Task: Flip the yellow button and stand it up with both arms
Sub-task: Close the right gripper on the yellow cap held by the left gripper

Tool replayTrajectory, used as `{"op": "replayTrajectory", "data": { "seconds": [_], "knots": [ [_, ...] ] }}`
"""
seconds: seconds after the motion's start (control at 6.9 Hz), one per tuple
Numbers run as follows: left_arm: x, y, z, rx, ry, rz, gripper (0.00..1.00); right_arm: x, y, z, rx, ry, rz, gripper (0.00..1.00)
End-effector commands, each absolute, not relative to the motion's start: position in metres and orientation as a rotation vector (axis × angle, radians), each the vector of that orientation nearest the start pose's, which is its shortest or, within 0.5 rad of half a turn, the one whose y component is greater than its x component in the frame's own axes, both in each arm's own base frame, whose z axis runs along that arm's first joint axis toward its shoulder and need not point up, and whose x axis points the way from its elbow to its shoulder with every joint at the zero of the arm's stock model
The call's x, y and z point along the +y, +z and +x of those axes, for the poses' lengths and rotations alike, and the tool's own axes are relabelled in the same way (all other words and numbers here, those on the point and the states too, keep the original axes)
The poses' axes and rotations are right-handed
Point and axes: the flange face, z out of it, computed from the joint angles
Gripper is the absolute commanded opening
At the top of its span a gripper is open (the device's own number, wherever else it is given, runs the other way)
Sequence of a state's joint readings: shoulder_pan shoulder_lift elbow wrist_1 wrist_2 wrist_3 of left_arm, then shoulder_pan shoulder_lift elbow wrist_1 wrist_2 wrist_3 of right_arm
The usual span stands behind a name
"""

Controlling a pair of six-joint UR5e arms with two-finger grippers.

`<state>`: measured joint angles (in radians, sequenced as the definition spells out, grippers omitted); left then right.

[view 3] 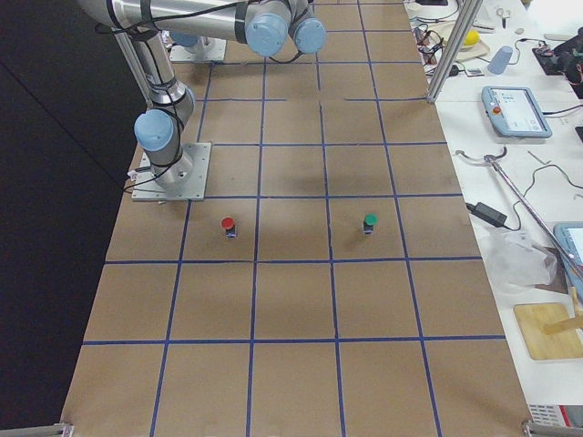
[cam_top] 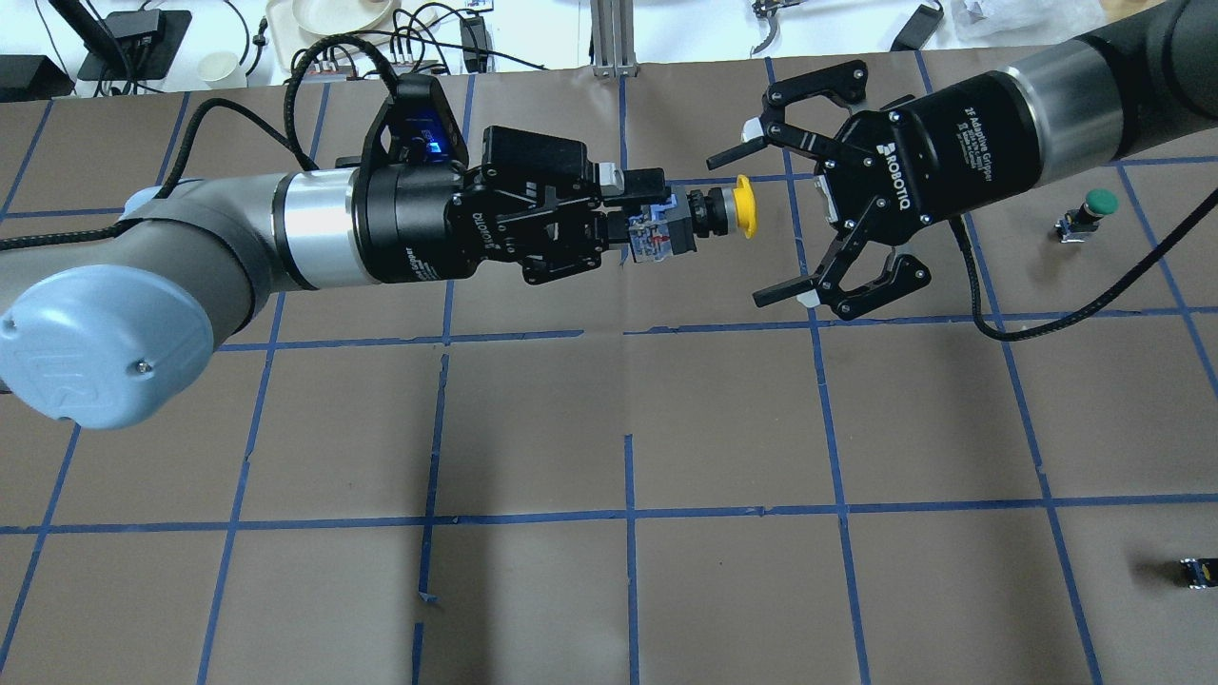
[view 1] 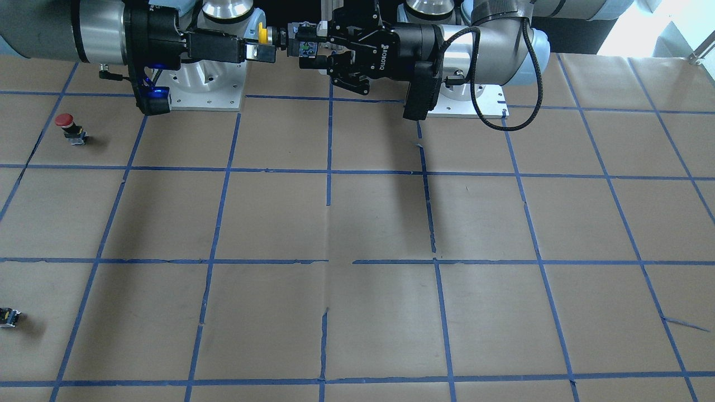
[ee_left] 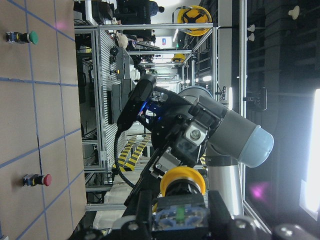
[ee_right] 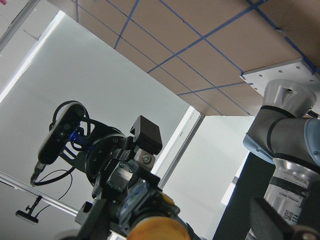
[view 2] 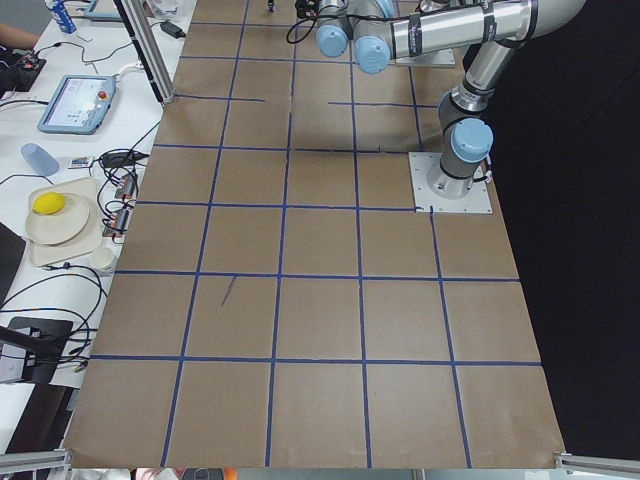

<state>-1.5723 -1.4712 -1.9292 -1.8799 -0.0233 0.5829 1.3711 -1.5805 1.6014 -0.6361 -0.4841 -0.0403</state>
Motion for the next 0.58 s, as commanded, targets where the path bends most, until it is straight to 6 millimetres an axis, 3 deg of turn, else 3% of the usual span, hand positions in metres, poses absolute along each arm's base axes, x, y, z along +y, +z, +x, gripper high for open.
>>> {"op": "replayTrajectory", "data": {
  "seconds": [0.0,0.14,0.29,0.43],
  "knots": [
    [-0.422,0.4339,-0.2335,-1.551,0.022,-0.005,0.15,-0.4493,0.4744,0.134,1.803,0.761,0.695,0.99],
    [-0.4204,0.4379,-0.2335,-1.544,0.03,-0.006,0.15,-0.4492,0.472,0.1339,1.805,0.76,0.692,0.99],
    [-0.421,0.4377,-0.2335,-1.541,0.033,-0.005,0.15,-0.4487,0.4728,0.1349,1.8,0.762,0.696,0.92],
    [-0.4214,0.437,-0.2335,-1.541,0.032,-0.004,0.15,-0.4467,0.4765,0.1346,1.801,0.758,0.696,0.94]
  ]
}}
